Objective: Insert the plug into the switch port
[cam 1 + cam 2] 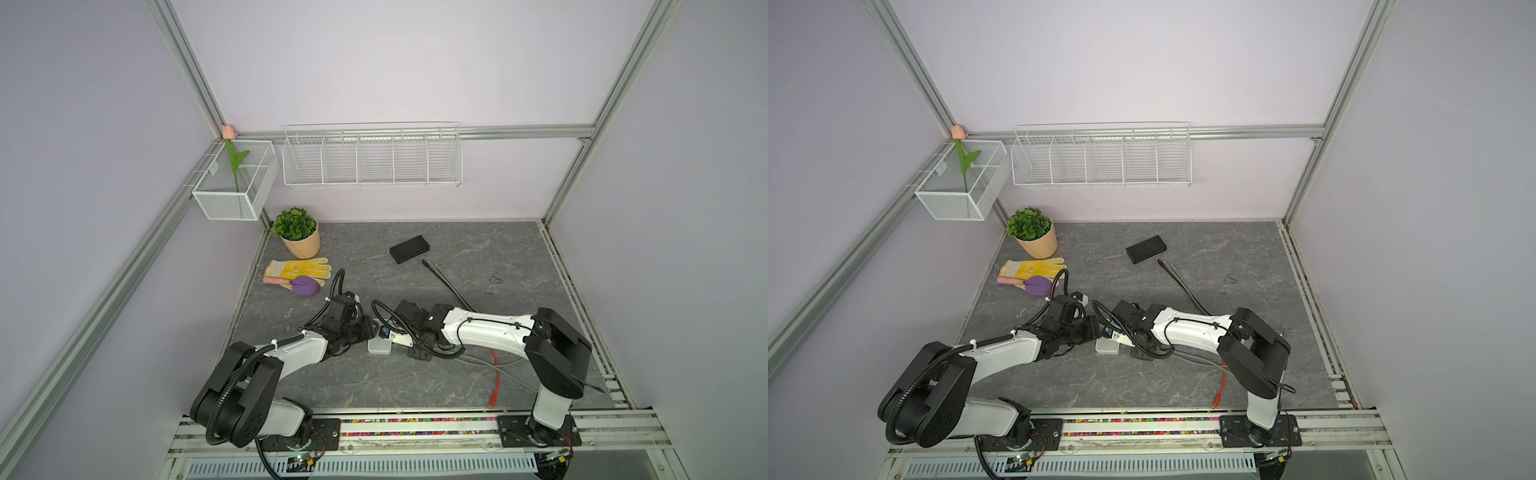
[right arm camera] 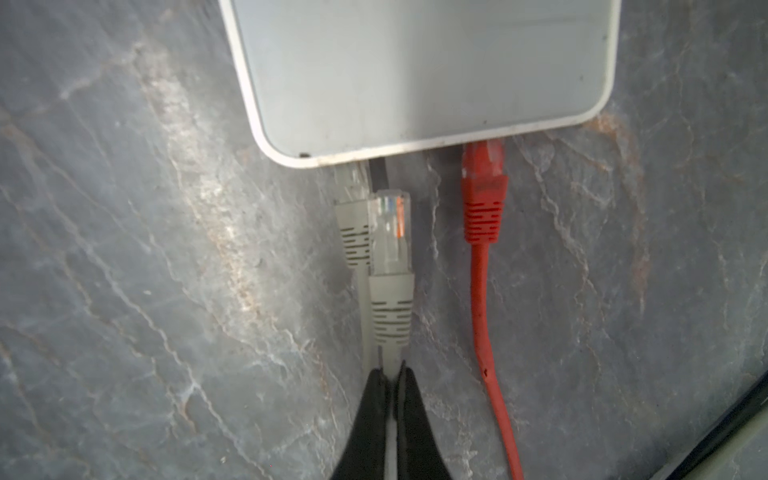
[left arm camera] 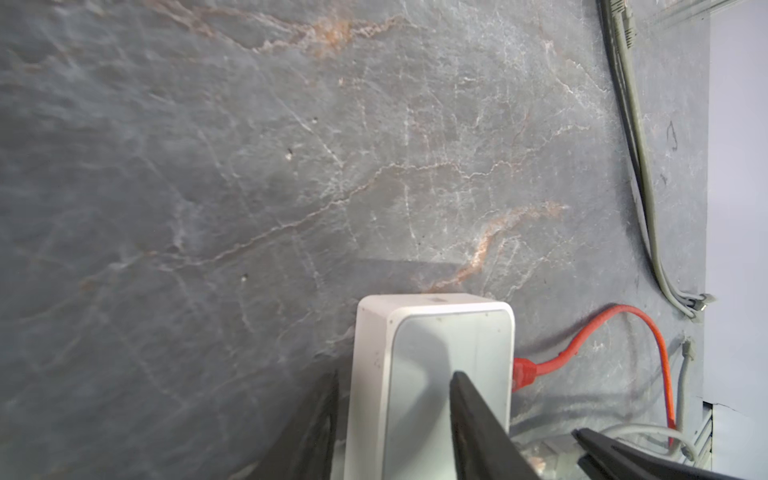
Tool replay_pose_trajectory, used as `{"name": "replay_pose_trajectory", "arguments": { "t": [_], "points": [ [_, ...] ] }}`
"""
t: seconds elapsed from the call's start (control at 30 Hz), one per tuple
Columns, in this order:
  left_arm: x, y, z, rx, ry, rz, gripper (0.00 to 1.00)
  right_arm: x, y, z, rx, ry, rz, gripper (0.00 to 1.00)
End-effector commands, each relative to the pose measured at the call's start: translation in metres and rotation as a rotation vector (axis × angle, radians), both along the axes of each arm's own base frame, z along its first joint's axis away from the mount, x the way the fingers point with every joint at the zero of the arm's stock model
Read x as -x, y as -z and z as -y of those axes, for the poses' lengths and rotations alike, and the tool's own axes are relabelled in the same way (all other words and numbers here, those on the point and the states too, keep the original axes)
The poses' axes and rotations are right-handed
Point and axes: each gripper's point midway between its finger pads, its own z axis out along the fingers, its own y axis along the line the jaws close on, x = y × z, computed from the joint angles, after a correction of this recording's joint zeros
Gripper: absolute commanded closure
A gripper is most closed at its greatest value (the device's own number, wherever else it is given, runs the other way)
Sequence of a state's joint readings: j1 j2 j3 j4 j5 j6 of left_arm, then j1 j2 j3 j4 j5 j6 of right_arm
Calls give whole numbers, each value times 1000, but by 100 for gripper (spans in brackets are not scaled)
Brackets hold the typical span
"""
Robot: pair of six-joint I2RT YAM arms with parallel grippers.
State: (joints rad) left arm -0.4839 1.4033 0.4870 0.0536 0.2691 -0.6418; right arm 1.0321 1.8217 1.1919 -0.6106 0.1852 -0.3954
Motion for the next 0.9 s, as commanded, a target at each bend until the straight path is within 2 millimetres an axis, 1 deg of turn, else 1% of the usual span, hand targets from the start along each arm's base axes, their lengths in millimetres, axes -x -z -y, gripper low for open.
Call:
{"name": "replay_pose_trajectory", "arguments": {
  "t": [0.0, 0.17, 0.3, 0.47, 0.57, 0.67, 0.87],
  "points": [
    [-9, -8, 6, 4, 17, 31, 58, -2, 1, -12, -14, -32, -10, 93],
    [-10, -8, 6, -8, 24, 31, 60, -8, 0, -16, -1, -42, -11, 93],
    [-10, -8, 5, -14, 28, 31, 61, -9, -1, -20, -2, -52, -17, 93],
    [-10, -7, 7, -14, 35, 29, 62, -9, 2, -20, 11, -59, -31, 93],
    [-10, -4, 7, -16, 42, 24, 63, -8, 6, -17, 30, -58, -42, 93],
    [-9, -2, 7, -21, 44, 17, 63, -12, 7, -10, 51, -35, -52, 93],
    [-10, 0, 6, -34, 44, 14, 63, -13, 5, -7, 56, -25, -55, 93]
  ]
}}
